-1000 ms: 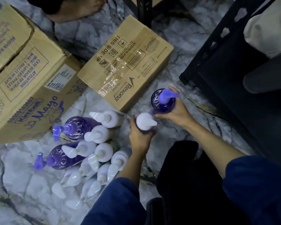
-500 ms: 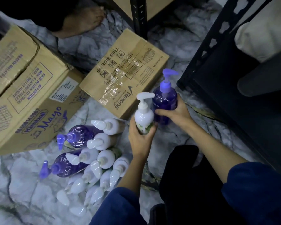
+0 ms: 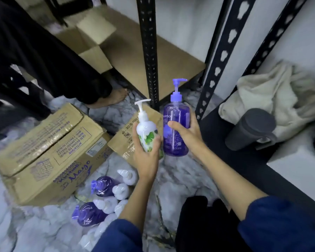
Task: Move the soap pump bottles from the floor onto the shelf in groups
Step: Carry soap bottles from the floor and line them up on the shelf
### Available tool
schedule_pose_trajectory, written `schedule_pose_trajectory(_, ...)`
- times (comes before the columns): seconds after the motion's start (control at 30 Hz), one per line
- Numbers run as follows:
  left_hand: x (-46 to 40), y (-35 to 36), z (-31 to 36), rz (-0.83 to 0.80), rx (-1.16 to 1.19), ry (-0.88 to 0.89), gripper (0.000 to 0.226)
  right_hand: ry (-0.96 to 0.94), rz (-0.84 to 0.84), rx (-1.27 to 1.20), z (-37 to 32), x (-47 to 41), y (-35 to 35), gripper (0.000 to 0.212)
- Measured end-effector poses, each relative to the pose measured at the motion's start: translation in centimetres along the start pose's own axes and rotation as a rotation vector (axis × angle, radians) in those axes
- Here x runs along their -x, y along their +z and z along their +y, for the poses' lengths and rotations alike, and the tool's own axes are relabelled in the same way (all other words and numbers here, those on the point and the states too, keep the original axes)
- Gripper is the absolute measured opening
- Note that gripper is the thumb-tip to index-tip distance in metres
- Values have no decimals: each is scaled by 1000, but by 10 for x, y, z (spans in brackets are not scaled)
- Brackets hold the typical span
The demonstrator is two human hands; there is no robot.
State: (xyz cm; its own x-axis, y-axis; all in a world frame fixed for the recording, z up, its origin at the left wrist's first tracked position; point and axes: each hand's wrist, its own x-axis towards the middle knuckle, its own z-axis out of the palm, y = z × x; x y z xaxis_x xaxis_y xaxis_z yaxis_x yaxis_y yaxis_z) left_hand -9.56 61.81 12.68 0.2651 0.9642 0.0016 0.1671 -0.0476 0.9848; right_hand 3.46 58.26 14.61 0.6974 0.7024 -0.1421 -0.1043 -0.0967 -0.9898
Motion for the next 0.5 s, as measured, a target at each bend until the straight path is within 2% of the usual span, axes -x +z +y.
schedule_pose_trajectory(0.13,-4,-8,65,5,61,104,70,-155,-13,-4,-73,17,-4,81)
schedule_pose_trajectory(0.5,24,-22,242,-10,216,397,69,-482,47,-1,-255,85,-32,79)
